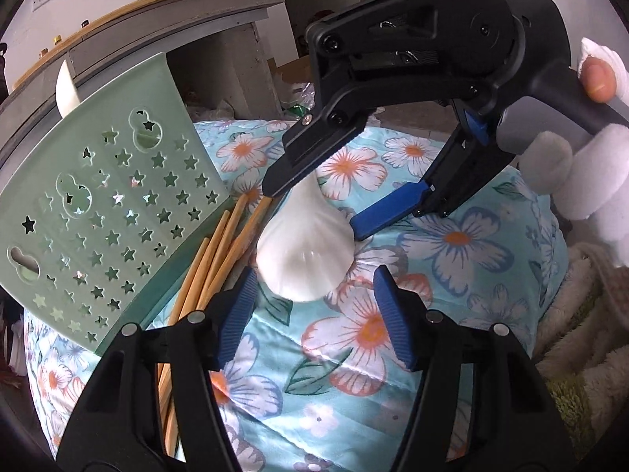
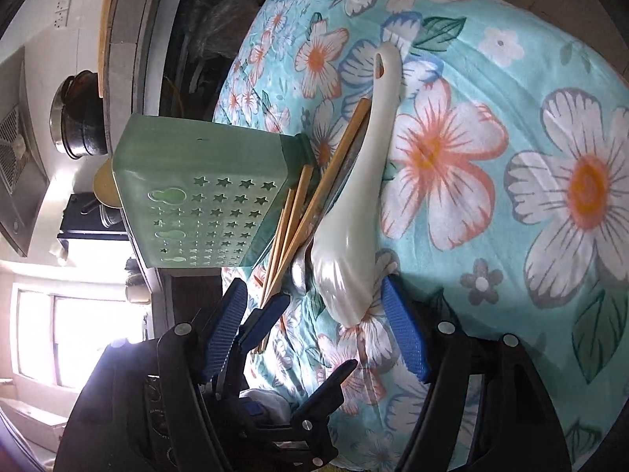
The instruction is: Organize utensils
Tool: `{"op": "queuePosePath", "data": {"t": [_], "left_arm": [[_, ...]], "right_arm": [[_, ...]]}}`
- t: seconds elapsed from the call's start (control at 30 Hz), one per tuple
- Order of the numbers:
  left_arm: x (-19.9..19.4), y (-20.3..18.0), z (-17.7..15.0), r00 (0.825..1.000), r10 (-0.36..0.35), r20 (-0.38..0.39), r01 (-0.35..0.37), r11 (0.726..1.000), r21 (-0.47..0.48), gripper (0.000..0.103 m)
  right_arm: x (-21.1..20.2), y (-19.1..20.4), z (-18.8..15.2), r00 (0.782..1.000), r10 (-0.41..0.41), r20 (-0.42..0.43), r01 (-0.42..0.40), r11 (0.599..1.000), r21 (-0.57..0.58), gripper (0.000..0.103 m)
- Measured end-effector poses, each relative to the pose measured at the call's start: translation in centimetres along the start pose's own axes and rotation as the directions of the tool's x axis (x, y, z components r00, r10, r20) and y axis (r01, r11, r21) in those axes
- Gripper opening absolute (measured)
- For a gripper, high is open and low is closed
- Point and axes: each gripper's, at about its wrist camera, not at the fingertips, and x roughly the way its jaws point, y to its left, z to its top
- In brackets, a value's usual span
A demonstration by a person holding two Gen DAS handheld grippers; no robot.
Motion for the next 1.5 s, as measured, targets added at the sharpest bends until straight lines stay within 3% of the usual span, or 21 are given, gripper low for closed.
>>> {"op": "queuePosePath", "data": {"t": [0.13, 0.3, 0.5, 0.77, 0.97, 1.1, 1.3, 1.5], "left_arm": [[0.7, 0.5, 0.3, 1.000, 0.007, -0.010, -0.007, 1.000, -0.003, 0.056], [2.3, 0.0, 0.5, 0.999, 0.014, -0.047, -0.013, 1.000, 0.025, 0.056], [3.1, -1.4, 1.4, 0.998, 0.052, -0.038, -0.050, 0.997, 0.062, 0.056], [4.8, -1.0, 2.1, 0.995, 0.089, -0.042, -0.086, 0.995, 0.057, 0.029], [4.9, 1.1, 2.4, 0.992, 0.123, -0.033, -0.123, 0.992, -0.008, 0.006], [4.5, 2.2, 2.7, 0.991, 0.130, -0.010, -0.130, 0.990, -0.048, 0.002], [3.0, 3.5, 3.2, 0.991, 0.130, 0.023, -0.127, 0.987, -0.104, 0.002], [0.4, 4.9, 3.3, 0.993, 0.103, 0.059, -0.092, 0.983, -0.158, 0.002]], "right_arm": [[0.0, 0.1, 0.0, 1.000, 0.005, 0.002, -0.005, 1.000, 0.018, 0.069], [0.3, 0.0, 0.4, 0.993, 0.115, -0.021, -0.114, 0.992, 0.054, 0.069], [0.1, 0.5, 0.6, 0.986, 0.163, -0.021, -0.161, 0.986, 0.051, 0.069], [-0.3, 1.3, 0.9, 0.974, 0.224, -0.023, -0.223, 0.974, 0.050, 0.069], [-0.5, 1.7, 0.8, 0.965, 0.260, -0.021, -0.259, 0.965, 0.047, 0.069], [-1.4, 2.0, 0.7, 0.965, 0.260, 0.001, -0.260, 0.965, 0.016, 0.069], [-4.2, 2.7, 0.1, 0.974, 0.210, 0.080, -0.203, 0.975, -0.088, 0.069], [-7.3, 4.2, -1.1, 0.973, 0.047, 0.226, 0.014, 0.965, -0.262, 0.069]]}}
